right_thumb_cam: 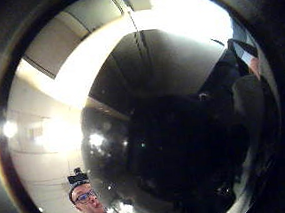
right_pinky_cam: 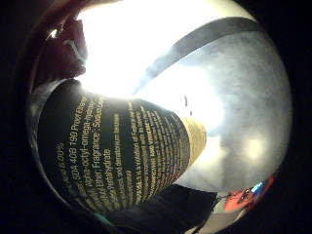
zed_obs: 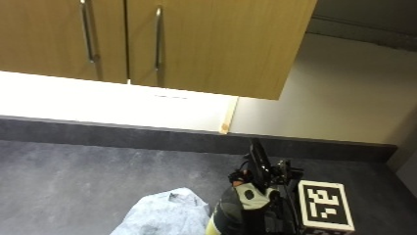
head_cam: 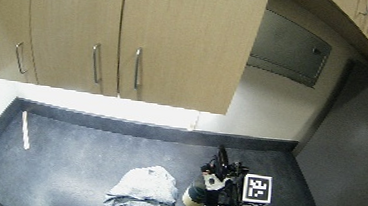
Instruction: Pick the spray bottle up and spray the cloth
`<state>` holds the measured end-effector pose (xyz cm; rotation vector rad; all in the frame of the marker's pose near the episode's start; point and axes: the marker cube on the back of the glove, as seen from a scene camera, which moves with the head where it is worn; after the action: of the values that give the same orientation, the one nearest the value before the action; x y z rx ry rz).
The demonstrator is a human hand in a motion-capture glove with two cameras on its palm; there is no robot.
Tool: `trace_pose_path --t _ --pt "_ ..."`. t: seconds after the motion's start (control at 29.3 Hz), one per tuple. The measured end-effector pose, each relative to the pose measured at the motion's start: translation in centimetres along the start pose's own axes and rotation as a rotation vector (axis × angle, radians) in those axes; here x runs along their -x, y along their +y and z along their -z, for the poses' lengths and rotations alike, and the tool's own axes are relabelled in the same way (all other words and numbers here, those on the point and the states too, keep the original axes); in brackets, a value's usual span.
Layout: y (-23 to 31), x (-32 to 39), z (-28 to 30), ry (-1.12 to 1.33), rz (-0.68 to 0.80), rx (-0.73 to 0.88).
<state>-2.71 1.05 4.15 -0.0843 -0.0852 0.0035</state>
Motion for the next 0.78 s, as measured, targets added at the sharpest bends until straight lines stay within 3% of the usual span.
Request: trace_pose_path --t 0.44,0.78 --pt "-0.8 -0.7 -3.6 0.010 -0.009 0.061" --pt "-2.5 -3.3 -4.5 0.119 -0.178 0.079"
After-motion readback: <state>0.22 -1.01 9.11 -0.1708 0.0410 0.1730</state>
